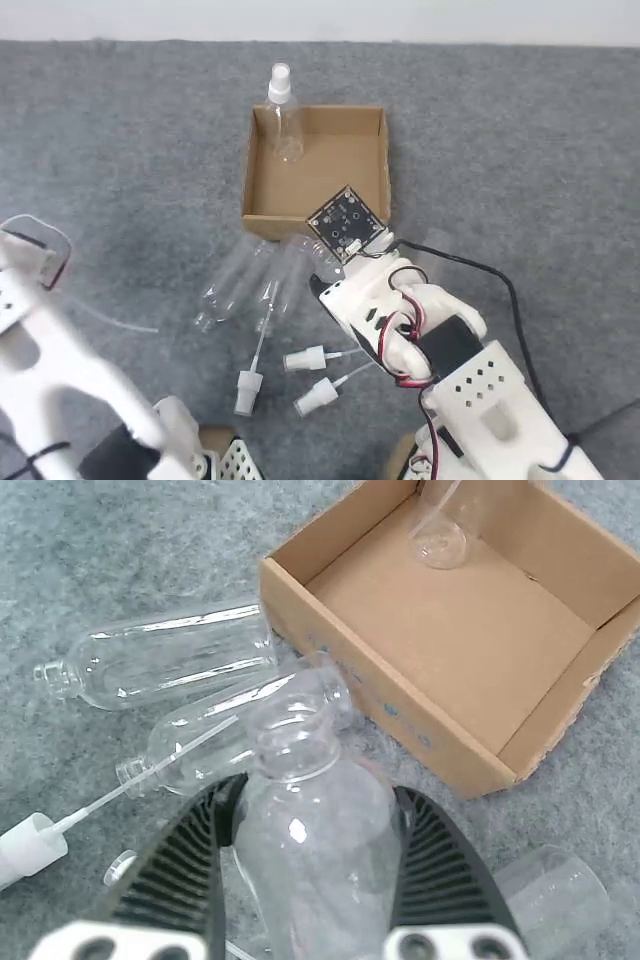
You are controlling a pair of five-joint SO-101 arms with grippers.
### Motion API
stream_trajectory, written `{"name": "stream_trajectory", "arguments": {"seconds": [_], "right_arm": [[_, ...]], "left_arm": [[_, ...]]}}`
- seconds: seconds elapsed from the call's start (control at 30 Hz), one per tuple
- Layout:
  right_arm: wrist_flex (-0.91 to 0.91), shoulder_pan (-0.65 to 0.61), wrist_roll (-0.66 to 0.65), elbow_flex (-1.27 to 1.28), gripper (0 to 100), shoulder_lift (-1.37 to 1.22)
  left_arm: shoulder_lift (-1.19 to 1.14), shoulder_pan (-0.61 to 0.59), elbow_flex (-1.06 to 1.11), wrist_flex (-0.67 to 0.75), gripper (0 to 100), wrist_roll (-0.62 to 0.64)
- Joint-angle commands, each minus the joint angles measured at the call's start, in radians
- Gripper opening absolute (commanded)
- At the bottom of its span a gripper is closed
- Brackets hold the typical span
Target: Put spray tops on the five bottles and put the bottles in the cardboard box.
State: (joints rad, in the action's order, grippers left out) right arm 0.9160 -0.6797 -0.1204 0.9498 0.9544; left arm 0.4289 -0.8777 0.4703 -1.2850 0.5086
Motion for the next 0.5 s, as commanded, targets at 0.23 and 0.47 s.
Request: {"name": "stream_trajectory", "arguments": {"seconds": [0.23,0.47], "right_arm": [[-0.056,0.018,0.092,0.009,3.8,0.036],[-0.077,0.047,0.1,0.009,3.8,0.035]], "left_arm": [[0.227,0.106,0.09,0.003,1,0.138],[0.367,0.204,0.165,0.057,1,0.21]]}}
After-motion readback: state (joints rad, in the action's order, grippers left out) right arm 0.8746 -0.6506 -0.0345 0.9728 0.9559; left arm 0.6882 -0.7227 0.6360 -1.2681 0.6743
